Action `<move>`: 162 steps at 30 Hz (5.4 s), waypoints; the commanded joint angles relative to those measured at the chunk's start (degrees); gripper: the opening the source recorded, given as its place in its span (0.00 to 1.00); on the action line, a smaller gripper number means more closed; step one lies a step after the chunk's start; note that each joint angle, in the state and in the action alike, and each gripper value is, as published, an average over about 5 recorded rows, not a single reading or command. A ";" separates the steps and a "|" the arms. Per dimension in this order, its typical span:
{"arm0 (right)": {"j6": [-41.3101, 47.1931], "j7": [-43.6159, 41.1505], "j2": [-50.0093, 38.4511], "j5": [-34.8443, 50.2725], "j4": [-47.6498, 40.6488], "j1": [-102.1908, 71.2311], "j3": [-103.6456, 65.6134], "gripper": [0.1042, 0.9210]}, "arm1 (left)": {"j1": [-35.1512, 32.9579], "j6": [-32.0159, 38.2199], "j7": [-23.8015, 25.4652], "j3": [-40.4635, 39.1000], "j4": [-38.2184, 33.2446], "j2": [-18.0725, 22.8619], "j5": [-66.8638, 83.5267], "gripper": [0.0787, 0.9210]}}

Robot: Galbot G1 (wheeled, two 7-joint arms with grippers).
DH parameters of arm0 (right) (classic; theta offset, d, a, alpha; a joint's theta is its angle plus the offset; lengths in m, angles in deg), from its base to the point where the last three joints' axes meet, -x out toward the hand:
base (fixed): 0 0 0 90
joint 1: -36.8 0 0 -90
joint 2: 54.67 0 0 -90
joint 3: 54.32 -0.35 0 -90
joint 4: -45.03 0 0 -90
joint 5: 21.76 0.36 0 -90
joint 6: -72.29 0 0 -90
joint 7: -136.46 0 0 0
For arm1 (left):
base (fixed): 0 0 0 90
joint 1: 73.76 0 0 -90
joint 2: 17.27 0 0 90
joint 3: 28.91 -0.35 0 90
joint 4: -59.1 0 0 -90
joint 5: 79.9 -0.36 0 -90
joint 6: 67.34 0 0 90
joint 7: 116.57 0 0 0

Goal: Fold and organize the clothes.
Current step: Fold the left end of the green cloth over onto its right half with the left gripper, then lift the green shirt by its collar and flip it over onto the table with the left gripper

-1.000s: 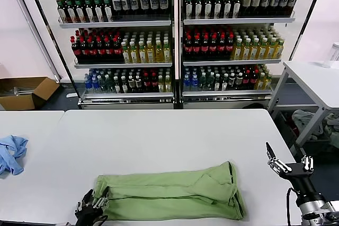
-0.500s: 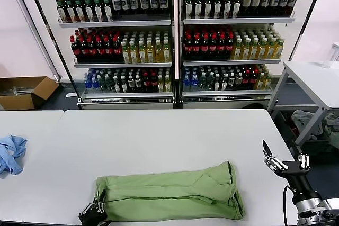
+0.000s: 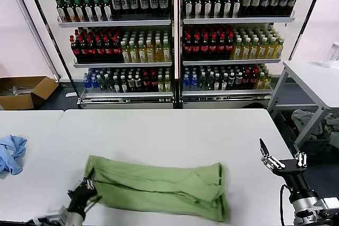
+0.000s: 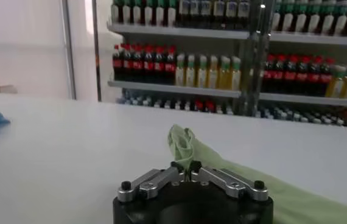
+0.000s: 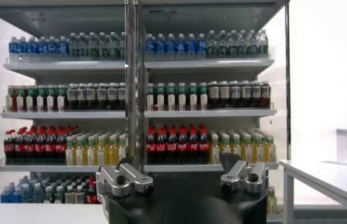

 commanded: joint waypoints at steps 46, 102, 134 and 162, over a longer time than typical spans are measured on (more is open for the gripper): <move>1.69 0.61 1.82 -2.38 0.50 2.40 2.95 0.88 | 18.15 -7.99 8.46 -27.74 1.00 4.94 -17.58 0.03; 2.27 0.65 1.49 -2.34 1.13 2.99 3.07 0.88 | 7.58 -17.91 15.44 8.25 10.36 -2.82 8.63 0.88; 1.91 0.54 1.90 -3.19 0.40 3.07 3.54 0.88 | 8.72 -16.65 19.87 3.31 11.80 0.28 11.59 0.88; 1.70 0.67 1.99 -3.41 0.49 3.39 3.82 0.88 | 6.09 -9.27 18.81 1.59 9.33 -0.51 4.97 0.31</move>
